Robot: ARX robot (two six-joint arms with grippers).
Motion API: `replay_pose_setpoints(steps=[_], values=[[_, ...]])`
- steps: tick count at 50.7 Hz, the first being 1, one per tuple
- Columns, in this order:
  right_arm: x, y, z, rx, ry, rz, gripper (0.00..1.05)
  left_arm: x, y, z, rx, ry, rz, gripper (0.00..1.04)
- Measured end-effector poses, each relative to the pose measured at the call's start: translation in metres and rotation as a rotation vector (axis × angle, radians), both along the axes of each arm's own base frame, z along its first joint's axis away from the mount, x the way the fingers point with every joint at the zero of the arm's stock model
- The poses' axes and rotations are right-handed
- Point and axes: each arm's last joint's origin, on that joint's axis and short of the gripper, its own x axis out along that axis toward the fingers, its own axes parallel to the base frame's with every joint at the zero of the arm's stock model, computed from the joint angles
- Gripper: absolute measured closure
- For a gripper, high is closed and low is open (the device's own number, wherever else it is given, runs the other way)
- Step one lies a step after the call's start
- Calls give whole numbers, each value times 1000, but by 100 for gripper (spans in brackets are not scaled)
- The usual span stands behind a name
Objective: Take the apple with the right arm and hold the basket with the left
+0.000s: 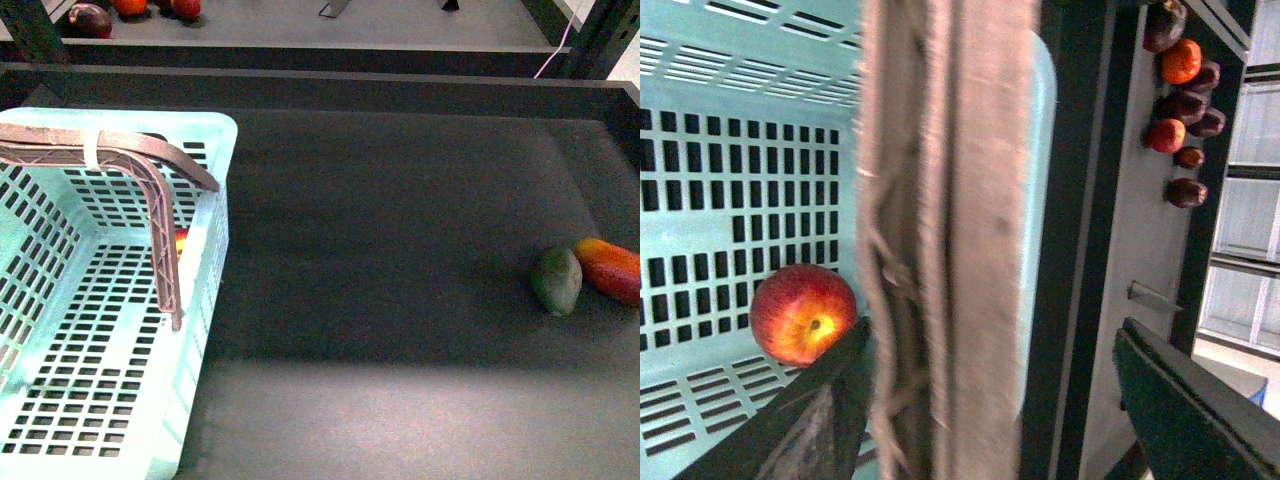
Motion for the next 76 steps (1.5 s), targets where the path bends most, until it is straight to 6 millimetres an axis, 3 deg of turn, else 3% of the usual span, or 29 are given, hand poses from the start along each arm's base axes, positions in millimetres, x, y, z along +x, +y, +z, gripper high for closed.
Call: replay_pose_setpoints(steps=[7, 19, 28, 32, 38, 44, 47, 57, 76], values=[[0, 0, 0, 0, 0, 0, 9, -14, -8, 26, -1, -3, -12, 5], [0, 0, 0, 0, 0, 0, 9, -36, -15, 53, 21, 26, -49, 7], [0, 0, 0, 0, 0, 0, 9, -38, -18, 65, 35, -14, -92, 8], [0, 0, 0, 0, 0, 0, 9, -38, -15, 55, 149, -178, -316, 19], [0, 0, 0, 0, 0, 0, 9, -57, -8, 42, 602, -385, -550, 37], [0, 0, 0, 0, 0, 0, 9, -82, 3, 49, 1154, -429, -634, 61], [0, 0, 0, 0, 0, 0, 9, -90, 7, 45, 1274, -394, -668, 72], [0, 0, 0, 0, 0, 0, 9, -112, 13, 30, 1375, -345, -714, 102], [0, 0, 0, 0, 0, 0, 9, -144, 28, 20, 1404, -337, -719, 101]])
